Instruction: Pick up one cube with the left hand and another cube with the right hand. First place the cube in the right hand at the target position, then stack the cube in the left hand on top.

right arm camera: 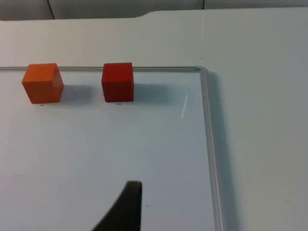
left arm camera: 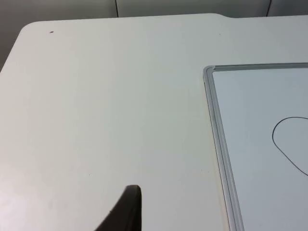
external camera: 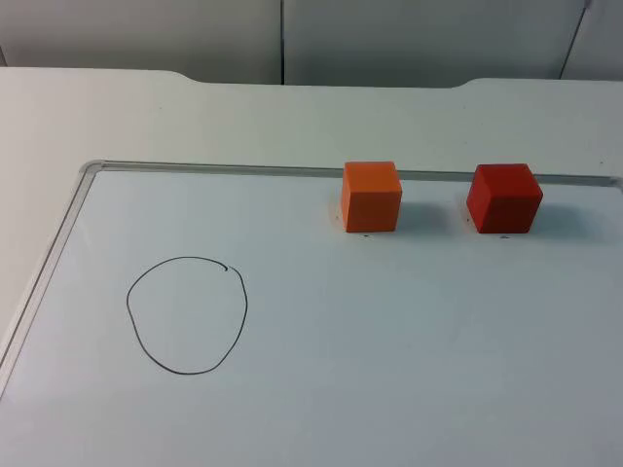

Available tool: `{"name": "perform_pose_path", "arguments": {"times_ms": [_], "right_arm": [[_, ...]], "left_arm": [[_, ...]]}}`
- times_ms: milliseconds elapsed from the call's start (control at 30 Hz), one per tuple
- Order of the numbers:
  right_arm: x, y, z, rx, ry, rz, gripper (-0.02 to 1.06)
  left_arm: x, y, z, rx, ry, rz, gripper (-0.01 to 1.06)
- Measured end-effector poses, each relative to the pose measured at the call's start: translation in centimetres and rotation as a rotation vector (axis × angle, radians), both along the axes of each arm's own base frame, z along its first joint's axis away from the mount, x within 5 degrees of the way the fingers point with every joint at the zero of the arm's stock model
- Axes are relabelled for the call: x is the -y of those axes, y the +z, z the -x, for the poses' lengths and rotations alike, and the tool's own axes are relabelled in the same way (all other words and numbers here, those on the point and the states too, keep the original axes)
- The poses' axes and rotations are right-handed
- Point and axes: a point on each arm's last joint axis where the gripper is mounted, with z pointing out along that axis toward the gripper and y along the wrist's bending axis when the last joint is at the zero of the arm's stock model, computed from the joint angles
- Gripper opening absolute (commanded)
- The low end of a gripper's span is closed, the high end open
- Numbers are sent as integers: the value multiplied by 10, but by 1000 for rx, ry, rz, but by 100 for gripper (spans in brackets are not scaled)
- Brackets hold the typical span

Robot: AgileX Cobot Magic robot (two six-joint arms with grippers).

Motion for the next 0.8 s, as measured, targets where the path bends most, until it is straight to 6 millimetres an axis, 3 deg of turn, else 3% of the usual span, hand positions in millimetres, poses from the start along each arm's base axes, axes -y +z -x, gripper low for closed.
{"name": "perform_pose_path", "arguments": {"times_ms": [233,433,567,600,700,733,800], "right_arm": [[0,16,-5,-6,10,18,105],[-1,49,-33,-33,14,26,105],[-1,78,-69,-46,21,38,105],[-1,78,-69,-46,21,38,105],[-2,93,-99,-102,27,46,105],[-2,93,-99,-102,27,46,105],[-3,103,-129,-158,36,42,105]], "left_arm": [[0,0,0,0,0,0,105],[0,0,0,0,0,0,105],[0,0,0,0,0,0,105],[0,0,0,0,0,0,105],[0,0,0,0,0,0,105],[0,0,0,0,0,0,105],[0,0,0,0,0,0,105]]}}
